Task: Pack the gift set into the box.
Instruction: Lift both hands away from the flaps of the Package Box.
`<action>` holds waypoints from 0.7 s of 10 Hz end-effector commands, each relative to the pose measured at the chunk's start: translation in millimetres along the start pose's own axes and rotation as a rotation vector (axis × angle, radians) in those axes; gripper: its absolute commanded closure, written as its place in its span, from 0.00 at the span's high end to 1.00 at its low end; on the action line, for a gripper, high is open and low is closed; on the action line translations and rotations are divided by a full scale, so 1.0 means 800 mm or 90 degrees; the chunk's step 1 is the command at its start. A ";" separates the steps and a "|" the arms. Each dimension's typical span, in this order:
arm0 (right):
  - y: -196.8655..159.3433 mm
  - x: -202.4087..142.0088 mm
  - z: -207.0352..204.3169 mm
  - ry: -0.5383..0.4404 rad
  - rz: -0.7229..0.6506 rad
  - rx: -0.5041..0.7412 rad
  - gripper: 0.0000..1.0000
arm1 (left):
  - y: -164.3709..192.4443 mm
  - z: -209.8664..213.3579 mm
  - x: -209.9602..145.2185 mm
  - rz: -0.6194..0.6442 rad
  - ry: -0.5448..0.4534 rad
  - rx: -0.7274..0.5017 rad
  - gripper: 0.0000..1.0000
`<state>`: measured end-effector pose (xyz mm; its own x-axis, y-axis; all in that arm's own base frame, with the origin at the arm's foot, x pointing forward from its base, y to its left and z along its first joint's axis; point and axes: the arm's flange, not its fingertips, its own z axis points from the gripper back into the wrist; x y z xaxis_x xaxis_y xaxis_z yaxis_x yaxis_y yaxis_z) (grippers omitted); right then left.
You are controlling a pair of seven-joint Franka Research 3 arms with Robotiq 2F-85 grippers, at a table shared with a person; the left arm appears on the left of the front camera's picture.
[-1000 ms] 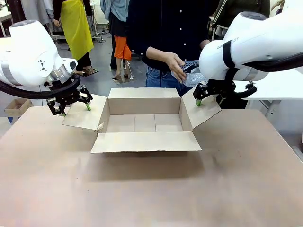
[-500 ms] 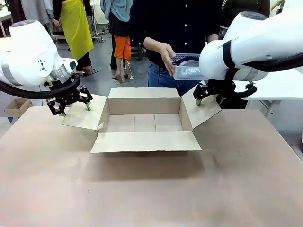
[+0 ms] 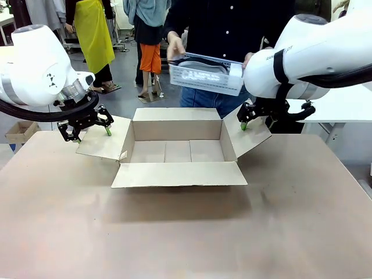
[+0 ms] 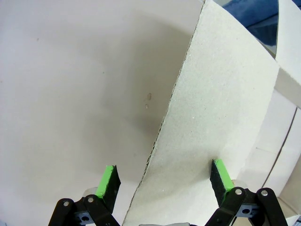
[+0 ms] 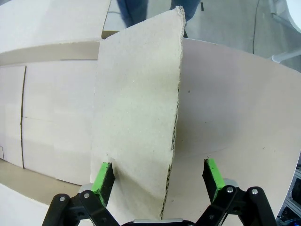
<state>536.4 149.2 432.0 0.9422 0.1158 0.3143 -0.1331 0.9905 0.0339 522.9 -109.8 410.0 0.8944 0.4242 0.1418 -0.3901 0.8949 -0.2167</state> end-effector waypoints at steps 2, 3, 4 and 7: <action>0.002 0.008 0.003 0.005 -0.014 -0.005 1.00 | -0.002 0.002 -0.001 0.008 -0.003 0.010 1.00; 0.002 0.008 0.003 0.005 -0.014 -0.005 1.00 | -0.002 0.002 -0.001 0.008 -0.003 0.010 1.00; 0.002 0.008 0.003 0.005 -0.014 -0.005 1.00 | -0.002 0.002 -0.001 0.008 -0.003 0.010 1.00; 0.002 0.008 0.003 0.005 -0.014 -0.005 1.00 | -0.002 0.002 -0.001 0.008 -0.003 0.010 1.00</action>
<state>536.4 149.2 432.0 0.9422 0.1158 0.3143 -0.1331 0.9905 0.0339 522.9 -109.8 410.0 0.8944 0.4242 0.1418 -0.3901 0.8949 -0.2168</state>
